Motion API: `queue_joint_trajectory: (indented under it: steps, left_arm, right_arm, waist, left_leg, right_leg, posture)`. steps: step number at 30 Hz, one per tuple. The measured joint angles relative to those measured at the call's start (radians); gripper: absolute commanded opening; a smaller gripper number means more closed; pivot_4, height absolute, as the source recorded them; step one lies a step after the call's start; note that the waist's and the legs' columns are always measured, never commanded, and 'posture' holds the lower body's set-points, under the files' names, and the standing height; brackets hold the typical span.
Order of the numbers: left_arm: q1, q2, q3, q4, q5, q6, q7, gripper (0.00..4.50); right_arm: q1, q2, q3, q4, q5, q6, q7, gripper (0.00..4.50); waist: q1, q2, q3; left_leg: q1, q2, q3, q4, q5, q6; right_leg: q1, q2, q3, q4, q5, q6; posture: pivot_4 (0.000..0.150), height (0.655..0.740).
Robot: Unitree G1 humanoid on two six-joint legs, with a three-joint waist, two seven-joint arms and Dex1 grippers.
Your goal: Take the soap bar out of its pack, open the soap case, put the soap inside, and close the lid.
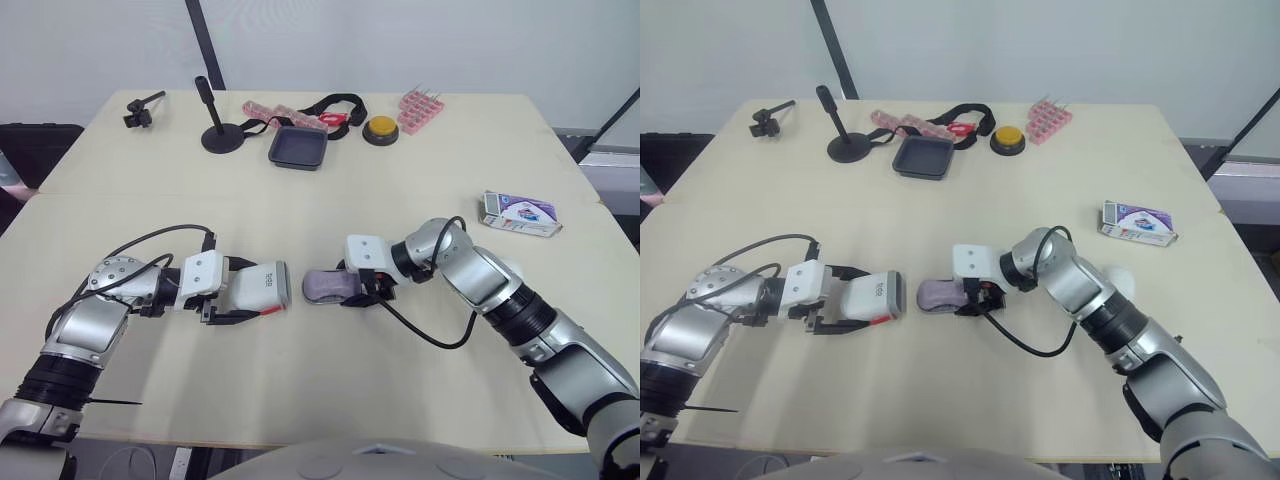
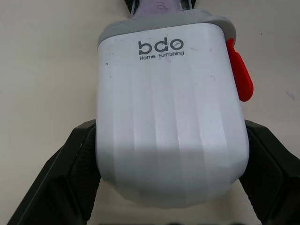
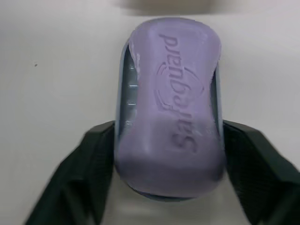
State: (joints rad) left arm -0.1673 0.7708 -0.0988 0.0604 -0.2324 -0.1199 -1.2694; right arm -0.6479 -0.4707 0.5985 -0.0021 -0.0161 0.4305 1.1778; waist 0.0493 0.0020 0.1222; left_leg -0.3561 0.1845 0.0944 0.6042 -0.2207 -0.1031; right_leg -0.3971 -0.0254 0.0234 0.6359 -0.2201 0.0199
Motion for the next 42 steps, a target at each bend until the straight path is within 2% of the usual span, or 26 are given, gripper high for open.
queue_joint_trajectory:
  steps: [14, 20, 28, 42]
  left_arm:
    - [-0.004, -0.012, -0.001, 0.005, 0.010, -0.009, 0.004, 3.48]
    - [-0.021, -0.016, -0.003, 0.024, 0.011, -0.012, 0.002, 3.48]
    - [-0.078, -0.082, -0.054, 0.078, 0.031, -0.027, 0.000, 3.48]
    - [-0.193, -0.209, -0.174, 0.102, 0.087, -0.025, 0.002, 3.48]
  right_arm:
    - [0.006, -0.013, 0.000, -0.027, -0.017, 0.010, -0.015, 2.55]
    - [0.061, -0.137, -0.059, -0.137, -0.008, 0.069, -0.004, 2.55]
    - [0.151, -0.293, -0.155, -0.328, 0.046, 0.149, 0.016, 2.55]
    - [0.138, -0.310, -0.173, -0.397, 0.084, 0.218, 0.001, 2.55]
  waist:
    - [0.005, 0.000, 0.000]
    - [0.018, 0.000, 0.000]
    - [0.016, 0.001, 0.000]
    - [0.017, 0.001, 0.000]
  left_leg:
    - [0.003, 0.000, 0.000, 0.000, 0.001, 0.000]
    - [0.002, 0.000, 0.000, -0.001, 0.001, 0.000]
    - [-0.001, 0.001, 0.000, -0.001, 0.001, 0.000]
    - [-0.001, 0.000, 0.000, -0.001, 0.001, 0.000]
  right_leg:
    - [0.003, 0.000, 0.000, 0.000, 0.000, 0.000]
    - [0.001, -0.001, -0.001, -0.001, 0.000, 0.000]
    - [0.000, 0.000, -0.001, -0.002, 0.000, 0.000]
    - [0.000, 0.000, -0.001, -0.001, 0.000, 0.000]
  posture:
    - [0.150, 0.7400]
    - [0.150, 0.7400]
    - [0.150, 0.7400]
    - [0.150, 0.7400]
